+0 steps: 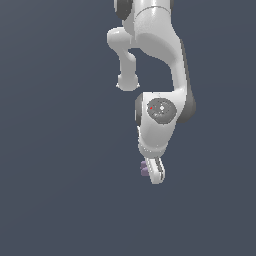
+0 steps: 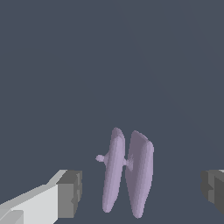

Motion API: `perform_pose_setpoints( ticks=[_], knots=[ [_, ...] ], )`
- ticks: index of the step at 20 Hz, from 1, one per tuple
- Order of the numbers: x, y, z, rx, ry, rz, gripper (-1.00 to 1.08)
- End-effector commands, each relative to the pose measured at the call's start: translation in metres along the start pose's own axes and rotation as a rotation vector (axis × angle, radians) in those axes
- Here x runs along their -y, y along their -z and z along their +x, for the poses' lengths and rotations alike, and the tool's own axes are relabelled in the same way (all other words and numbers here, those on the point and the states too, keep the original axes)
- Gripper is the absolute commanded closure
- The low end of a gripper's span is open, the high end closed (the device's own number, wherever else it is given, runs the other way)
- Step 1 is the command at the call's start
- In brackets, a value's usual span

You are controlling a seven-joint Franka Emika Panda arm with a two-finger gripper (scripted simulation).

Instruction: Pick up the object and move it to a goal position.

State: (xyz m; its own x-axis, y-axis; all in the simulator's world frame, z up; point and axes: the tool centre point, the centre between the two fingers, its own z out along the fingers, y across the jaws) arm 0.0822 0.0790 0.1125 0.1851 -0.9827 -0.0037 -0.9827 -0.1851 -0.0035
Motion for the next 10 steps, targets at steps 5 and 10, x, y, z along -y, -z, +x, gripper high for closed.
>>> perform_pose_setpoints(
  ticks=[5,10],
  knots=[
    [0.006,-0.007,-0.010,-0.002,-0.106,-0.002,-0.92],
    [0.008,-0.009,-0.015,-0.004,-0.150,-0.003,-0.92]
  ],
)
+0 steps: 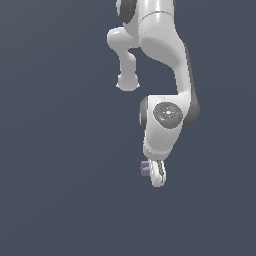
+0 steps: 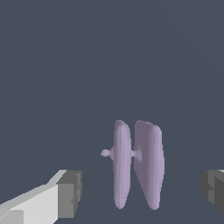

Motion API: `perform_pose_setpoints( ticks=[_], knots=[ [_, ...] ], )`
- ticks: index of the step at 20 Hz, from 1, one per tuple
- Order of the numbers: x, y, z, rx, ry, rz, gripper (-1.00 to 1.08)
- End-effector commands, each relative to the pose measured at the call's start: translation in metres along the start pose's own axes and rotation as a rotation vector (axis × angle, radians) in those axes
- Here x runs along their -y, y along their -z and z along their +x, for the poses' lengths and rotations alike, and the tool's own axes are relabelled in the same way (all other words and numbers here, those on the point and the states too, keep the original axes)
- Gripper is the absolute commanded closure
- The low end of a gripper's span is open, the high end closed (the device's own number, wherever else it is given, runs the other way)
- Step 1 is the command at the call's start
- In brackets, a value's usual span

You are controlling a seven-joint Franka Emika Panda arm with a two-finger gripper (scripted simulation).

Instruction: Pick up the object and move it to a goal position.

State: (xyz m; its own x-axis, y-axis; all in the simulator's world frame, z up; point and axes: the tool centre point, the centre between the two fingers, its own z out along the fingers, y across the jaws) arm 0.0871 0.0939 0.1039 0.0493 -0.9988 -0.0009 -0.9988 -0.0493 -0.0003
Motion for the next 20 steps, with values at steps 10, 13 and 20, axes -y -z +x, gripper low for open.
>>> perform_pose_setpoints(
  ticks=[10,13,20],
  knots=[
    [0.001,-0.009,-0.003,-0.001,-0.025,0.000,-0.92],
    [0.000,-0.023,-0.003,-0.001,-0.026,0.000,-0.92],
    [0.000,-0.053,-0.003,-0.001,-0.029,0.000,-0.92]
  ],
)
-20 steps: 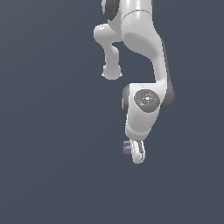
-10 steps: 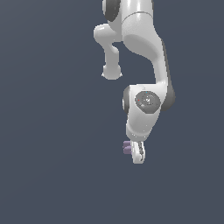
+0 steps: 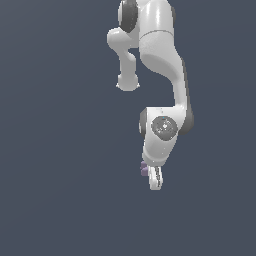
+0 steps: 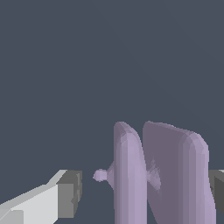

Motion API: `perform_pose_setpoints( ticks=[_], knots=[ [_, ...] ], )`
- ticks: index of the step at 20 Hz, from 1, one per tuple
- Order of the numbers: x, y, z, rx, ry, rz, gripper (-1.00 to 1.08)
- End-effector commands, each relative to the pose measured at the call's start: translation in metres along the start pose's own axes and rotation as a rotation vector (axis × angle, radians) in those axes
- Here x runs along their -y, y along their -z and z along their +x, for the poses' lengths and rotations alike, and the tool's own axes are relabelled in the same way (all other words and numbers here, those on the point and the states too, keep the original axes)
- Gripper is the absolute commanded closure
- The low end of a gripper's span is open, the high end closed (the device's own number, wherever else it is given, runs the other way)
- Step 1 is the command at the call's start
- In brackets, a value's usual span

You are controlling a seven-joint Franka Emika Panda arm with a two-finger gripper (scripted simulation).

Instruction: Pick up the object and move it to a goal position.

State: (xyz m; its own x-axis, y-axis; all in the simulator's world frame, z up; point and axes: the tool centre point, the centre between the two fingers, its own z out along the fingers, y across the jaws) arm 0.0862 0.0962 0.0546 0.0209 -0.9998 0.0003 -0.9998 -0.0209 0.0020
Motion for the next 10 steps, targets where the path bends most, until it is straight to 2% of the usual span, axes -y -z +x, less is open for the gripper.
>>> perform_pose_setpoints(
  ticks=[1,4,5,10],
  knots=[
    [0.0009,-0.0039,-0.0003,0.000,0.000,0.002,-0.92],
    [0.0019,-0.0024,-0.0002,0.000,0.000,0.002,-0.92],
    [0.0019,-0.0024,-0.0002,0.000,0.000,0.002,1.08],
    [0.0019,-0.0024,-0.0002,0.000,0.000,0.002,1.08]
  ],
)
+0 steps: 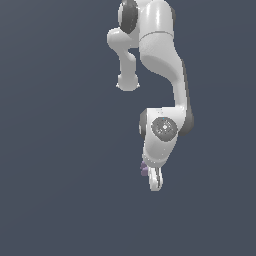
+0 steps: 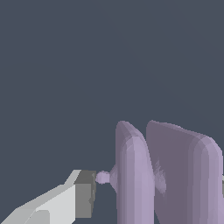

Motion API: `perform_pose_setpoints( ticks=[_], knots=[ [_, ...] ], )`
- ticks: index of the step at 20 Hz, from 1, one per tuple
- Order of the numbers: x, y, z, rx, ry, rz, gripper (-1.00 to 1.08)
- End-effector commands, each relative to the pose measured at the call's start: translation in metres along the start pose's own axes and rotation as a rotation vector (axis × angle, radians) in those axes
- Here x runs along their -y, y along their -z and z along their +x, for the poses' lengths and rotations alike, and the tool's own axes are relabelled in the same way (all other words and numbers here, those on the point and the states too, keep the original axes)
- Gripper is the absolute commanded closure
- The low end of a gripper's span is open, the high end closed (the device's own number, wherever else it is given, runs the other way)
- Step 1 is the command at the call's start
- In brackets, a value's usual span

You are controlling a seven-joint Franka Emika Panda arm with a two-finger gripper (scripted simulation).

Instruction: Pick up the object and move it to a goal position.

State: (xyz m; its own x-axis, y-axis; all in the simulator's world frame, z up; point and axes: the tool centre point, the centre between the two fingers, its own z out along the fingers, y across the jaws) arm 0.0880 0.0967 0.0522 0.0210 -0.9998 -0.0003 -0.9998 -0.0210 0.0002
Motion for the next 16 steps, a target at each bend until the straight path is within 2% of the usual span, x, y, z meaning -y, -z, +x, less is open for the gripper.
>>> perform_pose_setpoints(
  ticks=[1,9,16],
  knots=[
    [0.000,0.000,0.000,0.000,0.000,0.000,1.08],
    [-0.001,0.002,0.001,0.000,0.000,0.000,1.08],
    [-0.012,0.013,0.014,0.001,0.000,0.000,1.08]
  ],
)
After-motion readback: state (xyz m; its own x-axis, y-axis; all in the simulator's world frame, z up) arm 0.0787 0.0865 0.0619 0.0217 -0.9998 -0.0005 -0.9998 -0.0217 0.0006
